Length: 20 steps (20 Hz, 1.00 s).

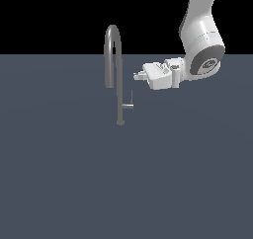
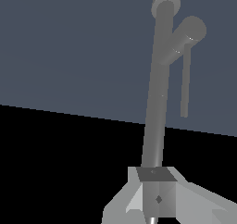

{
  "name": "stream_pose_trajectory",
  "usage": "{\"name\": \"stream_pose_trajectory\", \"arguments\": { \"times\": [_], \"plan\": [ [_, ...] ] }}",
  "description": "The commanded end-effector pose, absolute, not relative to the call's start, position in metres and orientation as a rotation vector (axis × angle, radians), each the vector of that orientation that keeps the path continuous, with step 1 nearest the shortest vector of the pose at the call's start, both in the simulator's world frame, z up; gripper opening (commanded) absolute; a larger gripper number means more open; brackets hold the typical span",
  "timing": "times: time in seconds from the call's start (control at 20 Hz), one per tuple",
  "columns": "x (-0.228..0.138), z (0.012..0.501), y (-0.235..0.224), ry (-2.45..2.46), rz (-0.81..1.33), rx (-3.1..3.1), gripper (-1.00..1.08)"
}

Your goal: Turn on the faucet by rotating a designated handle.

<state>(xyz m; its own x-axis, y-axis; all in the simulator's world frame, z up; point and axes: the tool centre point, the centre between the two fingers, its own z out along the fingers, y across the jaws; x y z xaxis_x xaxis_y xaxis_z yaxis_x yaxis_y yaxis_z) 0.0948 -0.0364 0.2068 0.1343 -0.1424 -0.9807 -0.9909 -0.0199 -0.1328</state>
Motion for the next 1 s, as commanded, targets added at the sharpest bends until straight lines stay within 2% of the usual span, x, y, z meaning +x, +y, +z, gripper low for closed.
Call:
{"name": "stream_pose_trajectory", "arguments": {
  "times": [0.0, 0.45, 0.95],
  "plan": [
    [0.100, 0.189, -0.034, 1.228, 1.067, -1.298, -1.00],
    [0.107, 0.152, -0.027, 1.266, 1.108, -1.128, -1.00],
    [0.103, 0.149, -0.025, 1.269, 1.112, -1.112, -1.00]
  ]
}}
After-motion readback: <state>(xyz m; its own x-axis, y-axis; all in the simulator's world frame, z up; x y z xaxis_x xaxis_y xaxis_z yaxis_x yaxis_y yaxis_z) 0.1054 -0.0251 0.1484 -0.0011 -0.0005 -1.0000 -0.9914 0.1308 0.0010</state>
